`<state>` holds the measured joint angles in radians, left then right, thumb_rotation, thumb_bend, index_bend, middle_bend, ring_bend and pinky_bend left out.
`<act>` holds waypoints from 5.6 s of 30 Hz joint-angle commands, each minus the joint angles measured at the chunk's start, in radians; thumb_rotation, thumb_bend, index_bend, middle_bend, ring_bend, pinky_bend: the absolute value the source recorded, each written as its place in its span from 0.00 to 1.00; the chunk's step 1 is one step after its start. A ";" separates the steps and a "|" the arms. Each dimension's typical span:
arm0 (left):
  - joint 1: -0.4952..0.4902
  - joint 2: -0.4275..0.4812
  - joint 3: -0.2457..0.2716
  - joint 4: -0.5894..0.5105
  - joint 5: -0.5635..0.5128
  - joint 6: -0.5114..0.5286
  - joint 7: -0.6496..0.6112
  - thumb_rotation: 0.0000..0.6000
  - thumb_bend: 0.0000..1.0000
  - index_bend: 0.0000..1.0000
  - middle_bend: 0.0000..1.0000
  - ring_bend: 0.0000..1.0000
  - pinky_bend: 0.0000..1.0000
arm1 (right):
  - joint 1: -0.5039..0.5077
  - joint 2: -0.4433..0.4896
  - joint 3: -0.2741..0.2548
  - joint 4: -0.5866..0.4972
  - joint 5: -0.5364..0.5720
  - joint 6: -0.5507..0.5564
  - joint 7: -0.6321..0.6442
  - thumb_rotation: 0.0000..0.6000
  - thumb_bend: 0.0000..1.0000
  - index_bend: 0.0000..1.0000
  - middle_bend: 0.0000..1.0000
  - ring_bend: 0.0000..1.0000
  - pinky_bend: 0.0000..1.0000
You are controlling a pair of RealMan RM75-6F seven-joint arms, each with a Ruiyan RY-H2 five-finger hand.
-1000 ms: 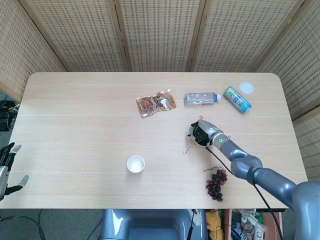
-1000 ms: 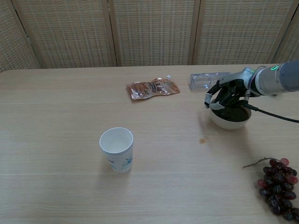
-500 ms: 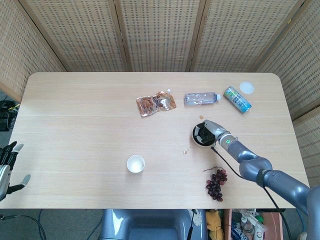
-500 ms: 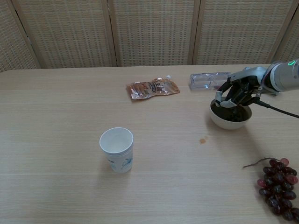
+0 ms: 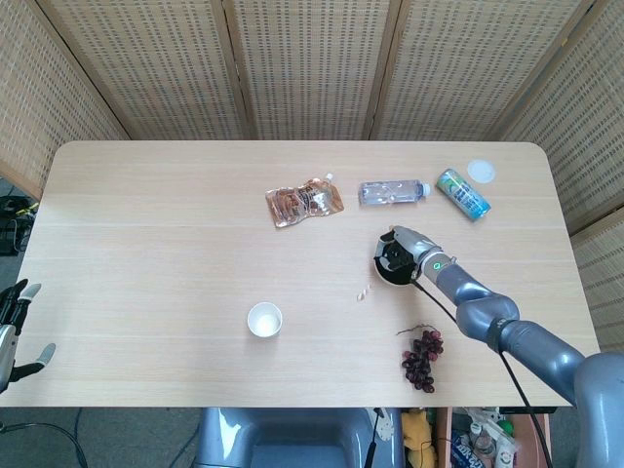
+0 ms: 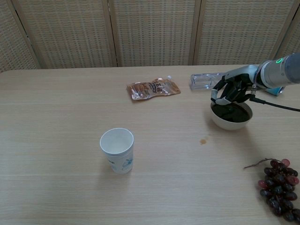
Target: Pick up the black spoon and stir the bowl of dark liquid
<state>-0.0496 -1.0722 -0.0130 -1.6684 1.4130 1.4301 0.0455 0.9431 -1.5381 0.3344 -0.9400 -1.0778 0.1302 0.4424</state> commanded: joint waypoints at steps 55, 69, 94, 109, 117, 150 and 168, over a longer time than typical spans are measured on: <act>-0.003 -0.001 -0.001 -0.001 -0.001 -0.008 0.001 1.00 0.31 0.00 0.00 0.00 0.00 | -0.039 0.082 -0.039 -0.096 0.005 -0.011 -0.042 1.00 0.72 0.65 0.95 0.98 1.00; 0.002 0.000 0.000 -0.005 -0.014 -0.011 0.010 1.00 0.31 0.00 0.00 0.00 0.00 | 0.005 0.009 -0.014 0.019 0.004 -0.028 -0.045 1.00 0.72 0.65 0.95 0.98 1.00; 0.004 -0.003 0.004 0.012 0.003 -0.008 -0.017 1.00 0.31 0.00 0.00 0.00 0.00 | -0.046 0.119 0.009 -0.206 0.004 0.008 -0.045 1.00 0.72 0.65 0.95 0.98 1.00; 0.013 -0.001 0.008 0.021 0.012 0.004 -0.034 1.00 0.31 0.00 0.00 0.00 0.00 | -0.042 0.114 -0.038 -0.209 0.028 0.041 -0.052 1.00 0.44 0.65 0.95 0.98 1.00; 0.019 -0.001 0.010 0.027 0.014 0.008 -0.043 1.00 0.31 0.00 0.00 0.00 0.00 | -0.028 0.107 -0.066 -0.202 0.049 0.057 -0.064 1.00 0.08 0.51 0.95 0.98 1.00; 0.013 -0.012 -0.001 0.036 0.021 0.011 -0.029 1.00 0.31 0.00 0.00 0.00 0.00 | -0.309 0.392 -0.075 -0.671 -0.099 0.568 -0.055 1.00 0.12 0.44 0.59 0.62 0.78; 0.002 -0.063 -0.011 0.079 0.078 0.058 -0.024 1.00 0.31 0.00 0.00 0.00 0.00 | -0.585 0.354 -0.170 -0.758 -0.247 1.141 -0.332 1.00 0.23 0.45 0.37 0.33 0.49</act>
<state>-0.0479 -1.1324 -0.0249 -1.5925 1.4853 1.4831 0.0240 0.4206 -1.1474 0.1910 -1.7025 -1.2867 1.1658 0.1927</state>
